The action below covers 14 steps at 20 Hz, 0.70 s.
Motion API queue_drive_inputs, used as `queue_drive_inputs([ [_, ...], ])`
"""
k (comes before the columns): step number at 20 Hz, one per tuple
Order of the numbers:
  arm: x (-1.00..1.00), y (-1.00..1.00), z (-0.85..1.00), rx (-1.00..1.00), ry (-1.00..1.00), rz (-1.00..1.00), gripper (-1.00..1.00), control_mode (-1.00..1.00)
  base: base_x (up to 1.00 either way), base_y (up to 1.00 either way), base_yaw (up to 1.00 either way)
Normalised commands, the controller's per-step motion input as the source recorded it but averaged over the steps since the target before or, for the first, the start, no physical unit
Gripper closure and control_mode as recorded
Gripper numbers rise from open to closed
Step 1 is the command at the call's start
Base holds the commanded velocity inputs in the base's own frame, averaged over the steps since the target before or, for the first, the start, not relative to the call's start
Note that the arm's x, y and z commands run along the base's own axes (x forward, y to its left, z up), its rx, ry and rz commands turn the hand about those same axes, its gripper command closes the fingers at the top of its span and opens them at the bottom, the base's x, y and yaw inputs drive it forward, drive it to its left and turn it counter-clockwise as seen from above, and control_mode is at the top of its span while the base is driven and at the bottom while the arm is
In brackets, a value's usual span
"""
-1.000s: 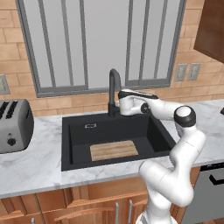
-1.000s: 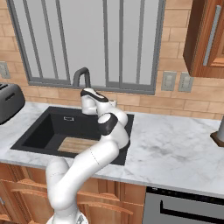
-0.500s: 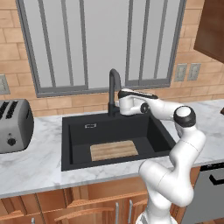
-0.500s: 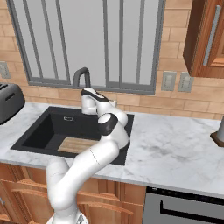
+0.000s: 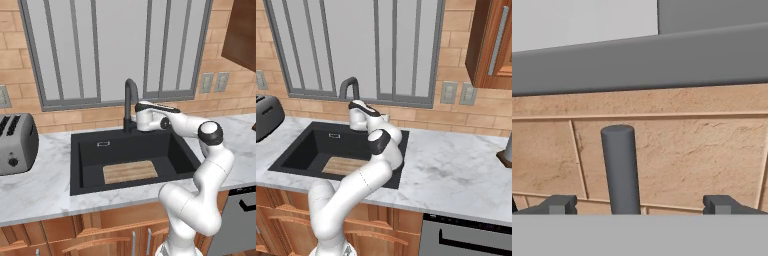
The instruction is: Turn on the sink faucet with hot water and rinse the cutting board for ten seconds, then turn off the faucet. Push the cutting board to reach the water if necessary.
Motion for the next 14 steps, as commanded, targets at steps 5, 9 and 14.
queue_drive_inputs([
  [5,0.0,0.0,0.0,0.0,0.0,0.0,-1.0,-1.0,0.0,0.0,0.0],
  [9,0.0,0.0,0.0,0.0,0.0,0.0,-1.0,-1.0,0.0,0.0,0.0],
  [14,0.0,0.0,0.0,0.0,0.0,0.0,-1.0,-1.0,0.0,0.0,0.0],
])
